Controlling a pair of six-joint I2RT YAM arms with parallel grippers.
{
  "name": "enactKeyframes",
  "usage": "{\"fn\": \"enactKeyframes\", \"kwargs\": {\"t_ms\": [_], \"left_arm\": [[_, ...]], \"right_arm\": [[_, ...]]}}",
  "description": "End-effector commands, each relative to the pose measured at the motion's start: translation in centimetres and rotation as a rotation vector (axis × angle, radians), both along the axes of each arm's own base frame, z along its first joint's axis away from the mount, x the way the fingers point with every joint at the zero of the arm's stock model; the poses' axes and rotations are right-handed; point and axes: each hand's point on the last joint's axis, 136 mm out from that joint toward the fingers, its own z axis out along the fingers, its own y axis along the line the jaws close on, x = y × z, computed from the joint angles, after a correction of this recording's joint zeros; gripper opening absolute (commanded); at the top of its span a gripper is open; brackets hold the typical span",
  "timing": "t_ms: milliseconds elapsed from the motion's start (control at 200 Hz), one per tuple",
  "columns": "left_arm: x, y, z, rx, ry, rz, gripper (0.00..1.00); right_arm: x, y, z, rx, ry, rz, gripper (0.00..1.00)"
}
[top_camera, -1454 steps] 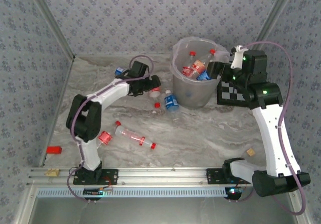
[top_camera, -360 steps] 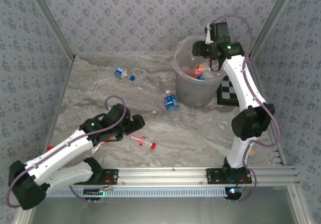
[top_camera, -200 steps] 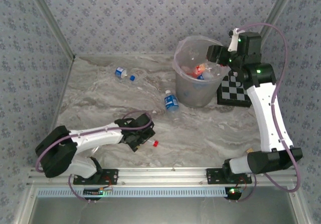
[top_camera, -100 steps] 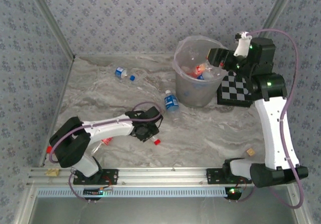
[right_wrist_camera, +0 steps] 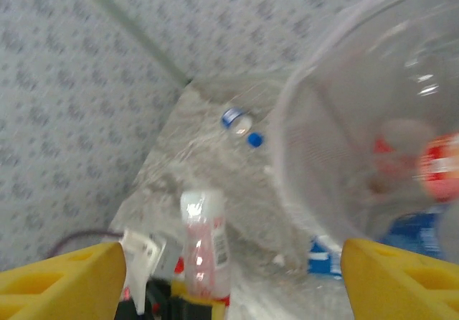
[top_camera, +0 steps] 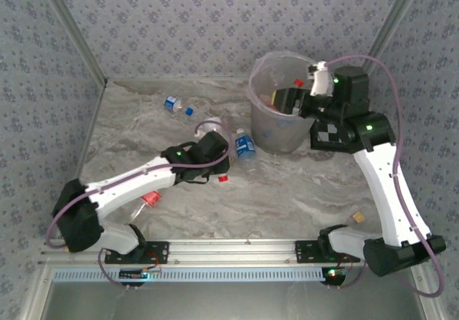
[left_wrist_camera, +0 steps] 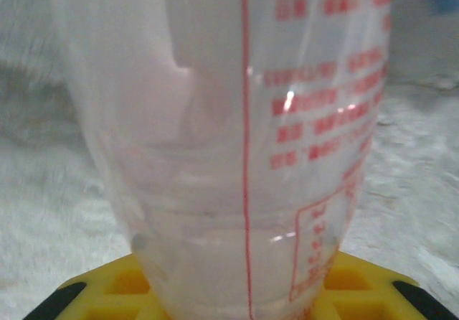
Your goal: Put the plastic bottles in the bin
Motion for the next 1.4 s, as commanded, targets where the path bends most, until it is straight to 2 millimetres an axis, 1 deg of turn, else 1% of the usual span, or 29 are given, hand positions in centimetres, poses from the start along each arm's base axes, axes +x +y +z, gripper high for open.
{"fn": "enactKeyframes", "kwargs": {"t_ms": [0,105,200,275,365,410,470,520,605,640,685,715,790,840,940,975,1035,1059,1084,1159,1184,1204,1274,1299,1319,1329,1344,1394], "left_arm": [[0.2,-2.5,6.2,-0.085,-0.234,-0.29,0.23],[-0.8,-3.2,9.0,-0.124,-0.304,-0.415,0.22],[-2.1,-3.9,10.7,-0.16,-0.347,-0.519,0.23],[-3.0,-4.3,11.4,-0.193,-0.364,-0.578,0.26],[-3.3,-4.6,11.5,-0.199,-0.367,-0.606,0.28],[-3.3,-4.7,11.4,-0.198,-0.365,-0.614,0.28],[-3.6,-4.9,11.3,-0.203,-0.358,-0.631,0.28],[-3.6,-4.9,11.2,-0.201,-0.355,-0.637,0.29],[-3.4,-4.7,11.1,-0.181,-0.36,-0.63,0.29],[-3.3,-4.7,11.2,-0.177,-0.365,-0.63,0.29],[-3.3,-4.6,11.1,-0.17,-0.366,-0.628,0.3],[-3.2,-4.6,11.1,-0.165,-0.369,-0.625,0.3],[-2.9,-4.3,11.0,-0.151,-0.37,-0.606,0.32],[-2.8,-4.2,10.9,-0.143,-0.375,-0.601,0.32],[-2.5,-3.9,10.8,-0.124,-0.383,-0.591,0.33],[-2.4,-3.9,10.9,-0.119,-0.388,-0.587,0.34],[-2.2,-3.7,11.0,-0.113,-0.391,-0.577,0.41],[-2.2,-3.6,11.0,-0.112,-0.392,-0.572,0.45],[-2.1,-3.4,11.1,-0.11,-0.393,-0.563,0.53],[-2.1,-2.7,11.1,-0.099,-0.386,-0.533,0.8],[-2.1,-2.4,11.1,-0.092,-0.381,-0.522,0.87],[-2.1,-2.1,11.1,-0.086,-0.381,-0.512,0.9],[-1.9,-0.8,10.6,-0.049,-0.364,-0.456,0.97],[-1.9,-0.2,10.4,-0.032,-0.354,-0.433,0.98],[-1.8,0.3,10.2,-0.02,-0.344,-0.414,0.99],[-1.8,0.5,10.0,-0.013,-0.339,-0.405,0.99],[-1.8,0.8,9.8,-0.006,-0.332,-0.393,0.99],[-1.7,2.0,9.1,0.013,-0.305,-0.344,0.99]], "right_arm": [[-0.5,2.2,0.2,0.021,0.011,0.074,0.78],[-0.5,3.9,-0.8,0.048,0.059,0.153,0.78],[-0.5,5.4,-1.1,0.066,0.088,0.22,0.79],[-0.7,6.8,-1.2,0.084,0.107,0.282,0.84],[-1.0,8.5,-1.3,0.119,0.126,0.35,0.91],[-1.1,9.1,-1.7,0.126,0.148,0.366,0.91],[-0.6,9.5,-2.1,0.12,0.158,0.367,0.91],[-0.3,9.8,-2.3,0.115,0.165,0.37,0.89],[0.0,10.0,-2.7,0.109,0.178,0.372,0.82],[0.1,10.1,-2.9,0.103,0.18,0.369,0.77],[0.1,10.0,-3.0,0.095,0.18,0.363,0.66],[0.1,9.9,-3.0,0.087,0.176,0.36,0.61],[0.3,9.4,-2.8,0.066,0.16,0.334,0.53],[0.5,8.9,-2.4,0.057,0.144,0.316,0.5],[1.2,7.9,-1.1,0.044,0.095,0.272,0.4],[1.5,7.6,-0.6,0.043,0.079,0.258,0.39],[1.9,7.1,0.1,0.045,0.053,0.235,0.36],[2.2,6.7,0.4,0.045,0.041,0.222,0.34],[2.5,6.4,0.8,0.046,0.028,0.209,0.32],[3.4,4.9,2.2,0.052,-0.012,0.166,0.29],[3.7,4.3,2.9,0.057,-0.03,0.148,0.29],[4.1,3.8,3.4,0.061,-0.046,0.133,0.28],[5.2,1.4,5.3,0.07,-0.096,0.059,0.26],[5.6,0.5,6.1,0.075,-0.122,0.032,0.25],[6.0,-0.3,6.4,0.08,-0.127,0.008,0.25],[6.2,-0.7,7.0,0.087,-0.152,-0.007,0.25],[6.5,-1.3,7.5,0.096,-0.166,-0.024,0.24],[7.2,-3.1,8.7,0.127,-0.199,-0.083,0.24]]}}
